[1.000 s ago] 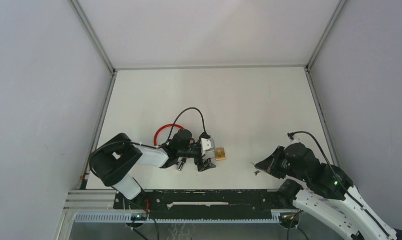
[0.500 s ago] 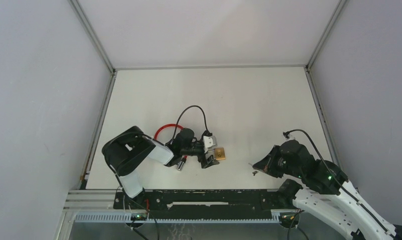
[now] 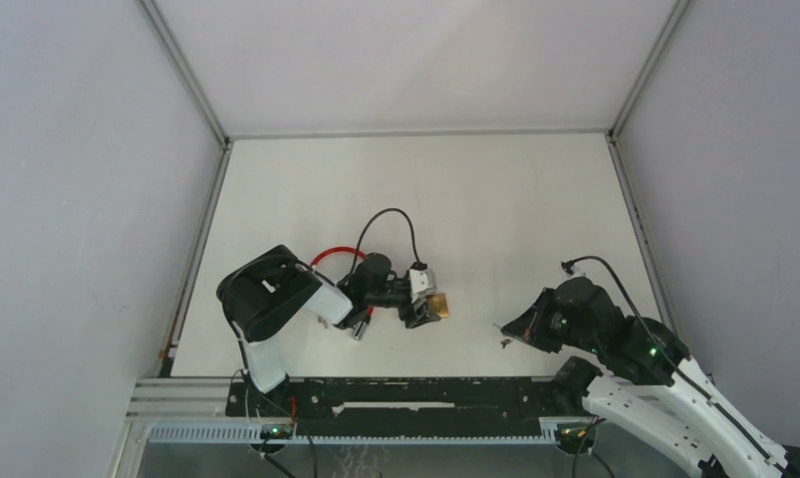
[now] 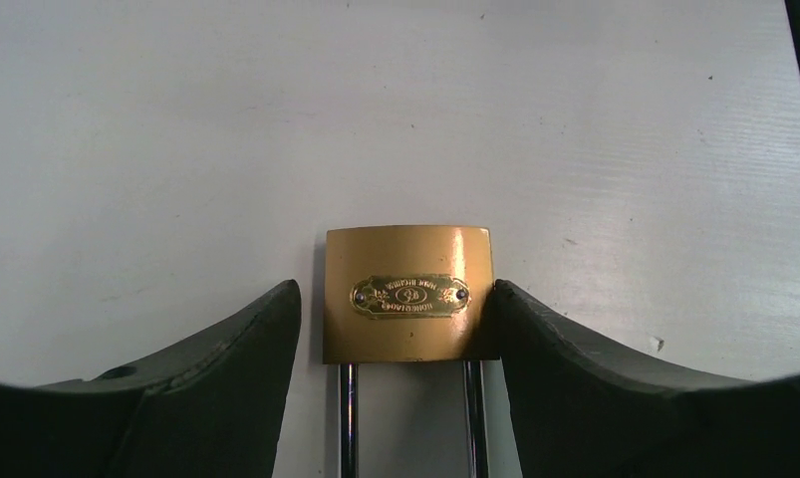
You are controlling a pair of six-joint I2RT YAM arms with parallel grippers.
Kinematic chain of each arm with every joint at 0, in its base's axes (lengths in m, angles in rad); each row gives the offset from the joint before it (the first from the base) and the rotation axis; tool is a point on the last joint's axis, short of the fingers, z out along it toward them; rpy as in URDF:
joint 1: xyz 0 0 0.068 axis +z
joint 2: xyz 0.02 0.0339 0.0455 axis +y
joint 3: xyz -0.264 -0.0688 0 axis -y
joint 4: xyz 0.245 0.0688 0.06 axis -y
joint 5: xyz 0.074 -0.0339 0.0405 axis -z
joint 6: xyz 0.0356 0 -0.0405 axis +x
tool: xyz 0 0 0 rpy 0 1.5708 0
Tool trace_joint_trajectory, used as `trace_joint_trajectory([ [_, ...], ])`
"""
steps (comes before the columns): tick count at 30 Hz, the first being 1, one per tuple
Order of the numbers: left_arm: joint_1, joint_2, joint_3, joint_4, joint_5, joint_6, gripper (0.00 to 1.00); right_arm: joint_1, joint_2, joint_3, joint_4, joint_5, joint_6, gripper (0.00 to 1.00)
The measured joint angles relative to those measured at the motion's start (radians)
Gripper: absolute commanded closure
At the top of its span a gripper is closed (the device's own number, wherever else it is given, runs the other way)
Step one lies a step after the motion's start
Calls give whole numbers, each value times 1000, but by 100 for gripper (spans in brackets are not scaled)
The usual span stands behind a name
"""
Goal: Unlock with the key
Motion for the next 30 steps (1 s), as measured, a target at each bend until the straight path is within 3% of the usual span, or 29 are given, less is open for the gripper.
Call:
trace_joint_trajectory([
  [9, -6, 0, 0, -6, -1, 44, 18, 0, -11, 0, -1, 0, 1, 100],
  [16, -24, -3, 5, -18, -3, 65, 20, 0, -39, 0, -9, 0, 3, 100],
  [22, -27, -1, 23, -53, 12, 63, 32, 0, -58, 0, -16, 0, 11, 100],
  [25, -27, 2, 26, -58, 18, 59, 49, 0, -67, 0, -27, 0, 18, 100],
  [30, -29, 1, 27, -61, 19, 64, 62, 0, -74, 0, -33, 0, 23, 100],
])
